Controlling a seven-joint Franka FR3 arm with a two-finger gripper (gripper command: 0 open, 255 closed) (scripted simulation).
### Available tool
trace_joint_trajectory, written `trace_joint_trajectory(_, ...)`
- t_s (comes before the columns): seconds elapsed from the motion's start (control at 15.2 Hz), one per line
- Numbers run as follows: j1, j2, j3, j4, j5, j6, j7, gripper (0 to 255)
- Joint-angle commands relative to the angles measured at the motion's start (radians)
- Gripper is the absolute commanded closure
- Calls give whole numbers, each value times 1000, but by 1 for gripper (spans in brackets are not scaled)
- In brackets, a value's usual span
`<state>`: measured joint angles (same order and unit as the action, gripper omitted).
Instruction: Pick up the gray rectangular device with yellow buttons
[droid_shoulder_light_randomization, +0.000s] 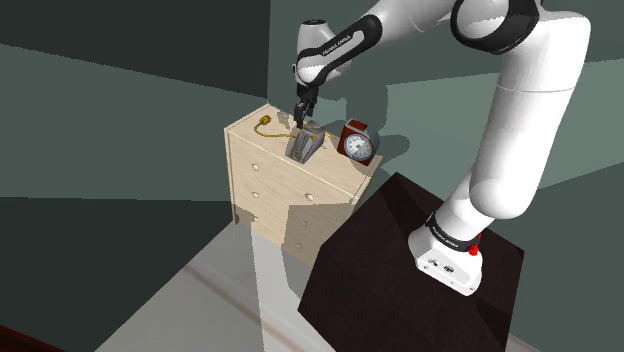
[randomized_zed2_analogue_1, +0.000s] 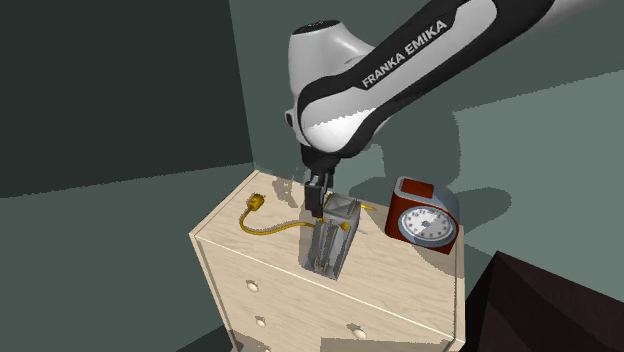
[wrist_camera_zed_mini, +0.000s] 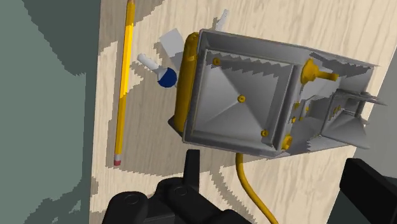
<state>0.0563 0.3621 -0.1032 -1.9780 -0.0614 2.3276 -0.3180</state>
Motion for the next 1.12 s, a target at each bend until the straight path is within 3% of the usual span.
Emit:
trace_joint_trajectory(0.0,0,78,8,71,1,7,-15,0)
trace_joint_trajectory(0.26,-1,214,21,201,0,10,-40,0)
trace_joint_trajectory(0.86,-3,286,22,205,1,78,-35,0)
trace_joint_trajectory(0.92,-4,287,22,206,1,78,-36,255)
trace_joint_trajectory(1.06,-4,287,22,206,1,78,-36,255)
